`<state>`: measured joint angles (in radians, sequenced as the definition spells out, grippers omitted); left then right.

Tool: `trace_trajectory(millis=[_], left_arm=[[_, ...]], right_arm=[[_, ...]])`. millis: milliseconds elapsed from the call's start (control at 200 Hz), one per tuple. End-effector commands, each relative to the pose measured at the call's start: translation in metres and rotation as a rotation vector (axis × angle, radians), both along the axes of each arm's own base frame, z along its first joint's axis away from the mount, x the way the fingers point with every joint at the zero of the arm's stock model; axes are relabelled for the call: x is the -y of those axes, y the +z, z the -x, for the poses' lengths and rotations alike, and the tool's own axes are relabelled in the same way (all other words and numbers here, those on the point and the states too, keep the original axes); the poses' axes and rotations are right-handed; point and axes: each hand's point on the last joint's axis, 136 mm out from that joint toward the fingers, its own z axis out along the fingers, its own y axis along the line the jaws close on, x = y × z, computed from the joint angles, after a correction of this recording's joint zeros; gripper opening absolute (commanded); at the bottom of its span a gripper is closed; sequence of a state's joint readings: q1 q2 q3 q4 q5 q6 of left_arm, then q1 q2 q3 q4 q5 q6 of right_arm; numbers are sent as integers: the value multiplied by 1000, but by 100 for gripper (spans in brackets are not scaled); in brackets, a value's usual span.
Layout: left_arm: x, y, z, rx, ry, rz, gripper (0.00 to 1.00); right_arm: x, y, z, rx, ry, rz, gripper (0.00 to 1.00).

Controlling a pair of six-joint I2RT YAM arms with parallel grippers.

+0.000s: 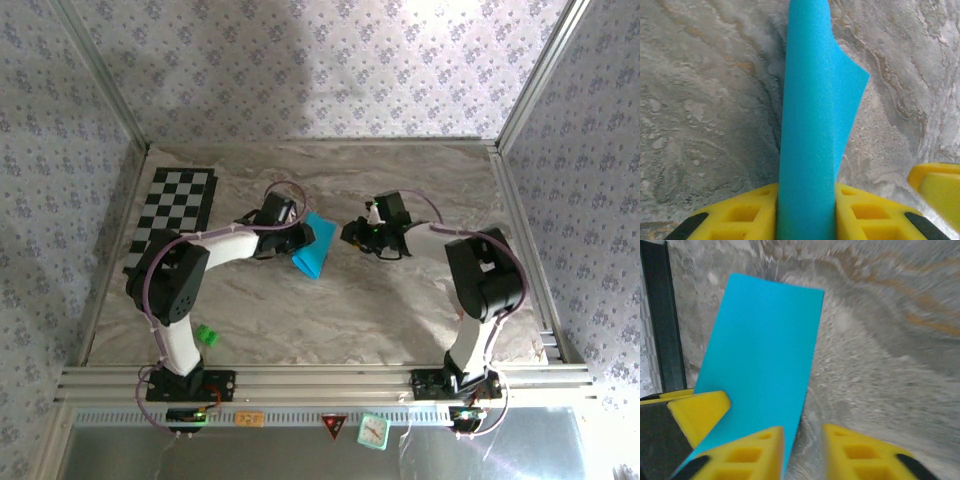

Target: Fold a paper plane with a square sheet of paper (pick it up from the middle)

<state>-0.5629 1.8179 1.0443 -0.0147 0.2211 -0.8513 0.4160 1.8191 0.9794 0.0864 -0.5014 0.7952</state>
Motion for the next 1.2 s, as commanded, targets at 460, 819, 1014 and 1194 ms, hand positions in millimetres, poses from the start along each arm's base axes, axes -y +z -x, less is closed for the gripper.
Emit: trace_trajectory(millis=[460,819,1014,1194], left_arm=[[-10,-23,7,-40,67,-44,30],[-16,-16,17,-67,56,-49,39],[-37,7,12,-85,17,-92,62],[-33,13,15,-90,-103,-136,73]], right_arm=[[-50,-36,-8,-118,141,104,7],[-33,-79,13,-218,218,323,7],[-23,-86,15,-227,255,391,7],[-28,-80,7,-211,269,344,9]])
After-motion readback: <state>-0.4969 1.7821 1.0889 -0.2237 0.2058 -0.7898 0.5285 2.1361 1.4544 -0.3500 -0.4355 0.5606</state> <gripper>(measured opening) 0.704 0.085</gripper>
